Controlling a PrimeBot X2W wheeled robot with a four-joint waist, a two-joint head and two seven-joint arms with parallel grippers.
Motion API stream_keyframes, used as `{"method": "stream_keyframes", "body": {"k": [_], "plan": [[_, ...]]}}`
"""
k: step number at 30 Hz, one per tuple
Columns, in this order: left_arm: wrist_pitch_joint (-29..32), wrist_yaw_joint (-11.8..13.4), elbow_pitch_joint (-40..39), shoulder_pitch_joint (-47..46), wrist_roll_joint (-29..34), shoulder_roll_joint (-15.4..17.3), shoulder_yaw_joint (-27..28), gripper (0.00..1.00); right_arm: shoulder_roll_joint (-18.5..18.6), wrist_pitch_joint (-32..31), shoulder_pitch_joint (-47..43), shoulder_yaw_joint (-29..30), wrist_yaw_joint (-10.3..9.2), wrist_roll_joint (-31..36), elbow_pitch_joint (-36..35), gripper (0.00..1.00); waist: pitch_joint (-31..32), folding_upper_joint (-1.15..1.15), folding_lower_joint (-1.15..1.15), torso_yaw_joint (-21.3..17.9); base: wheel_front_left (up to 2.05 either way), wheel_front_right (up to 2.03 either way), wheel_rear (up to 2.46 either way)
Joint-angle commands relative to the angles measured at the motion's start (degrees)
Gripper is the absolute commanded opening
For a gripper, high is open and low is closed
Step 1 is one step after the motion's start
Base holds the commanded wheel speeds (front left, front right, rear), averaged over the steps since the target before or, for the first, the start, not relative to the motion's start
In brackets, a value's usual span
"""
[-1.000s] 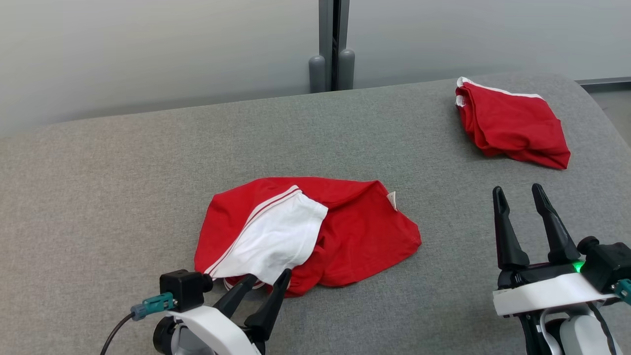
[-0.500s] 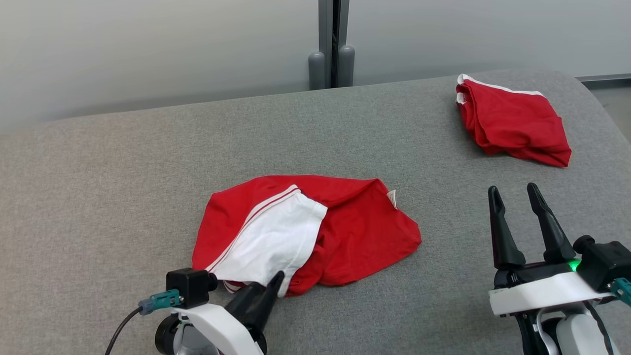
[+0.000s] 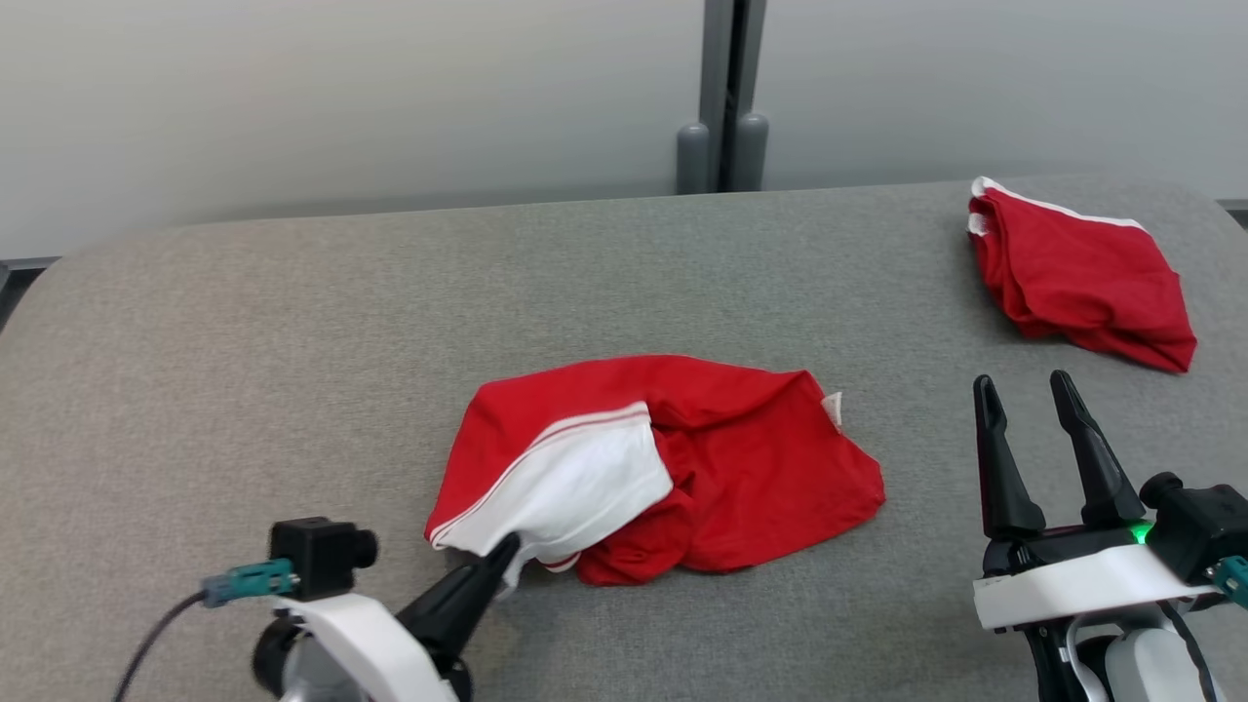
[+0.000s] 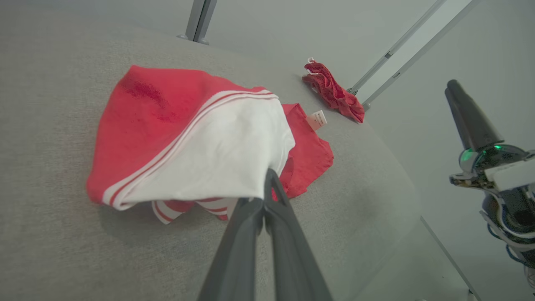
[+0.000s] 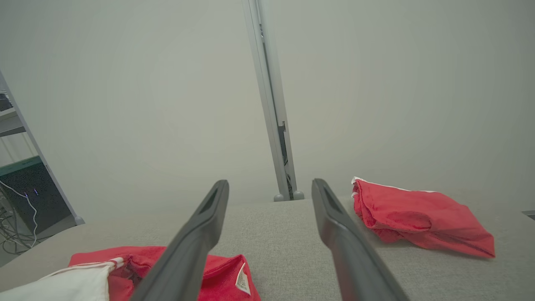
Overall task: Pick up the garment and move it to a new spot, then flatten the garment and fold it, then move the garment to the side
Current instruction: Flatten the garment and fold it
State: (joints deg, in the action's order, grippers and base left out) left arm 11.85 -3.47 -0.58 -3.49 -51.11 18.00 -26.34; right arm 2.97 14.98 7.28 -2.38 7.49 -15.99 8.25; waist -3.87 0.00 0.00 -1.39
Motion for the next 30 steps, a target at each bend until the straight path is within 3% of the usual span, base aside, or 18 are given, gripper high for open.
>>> {"method": "stream_keyframes", "body": {"k": [1,11,19,30], "plan": [[1.5,-0.1,-1.5,0.7,-1.1,2.2,1.1,0.0,0.2,0.2,-0.4,0.0,0.02,0.3,0.1,1.0,0.5,0.0,0.0,1.2,0.0,0.0,0.0],[10.5,1.0,-7.9,4.6,-8.5,11.7,6.3,0.0,0.5,0.2,-0.4,-0.2,0.02,0.2,0.1,1.0,0.5,0.0,0.0,2.3,0.0,0.0,0.0],[15.3,4.4,-6.6,9.7,-10.0,18.4,8.9,0.0,1.0,0.2,-0.1,-0.6,0.02,-0.1,0.5,1.0,0.1,0.0,0.0,1.3,0.0,0.0,0.0],[14.8,7.5,2.8,10.3,-5.5,19.3,7.0,0.0,1.2,0.2,0.0,-0.7,0.02,-0.2,1.0,1.0,0.2,0.0,0.0,0.4,0.0,0.0,0.0]]}}
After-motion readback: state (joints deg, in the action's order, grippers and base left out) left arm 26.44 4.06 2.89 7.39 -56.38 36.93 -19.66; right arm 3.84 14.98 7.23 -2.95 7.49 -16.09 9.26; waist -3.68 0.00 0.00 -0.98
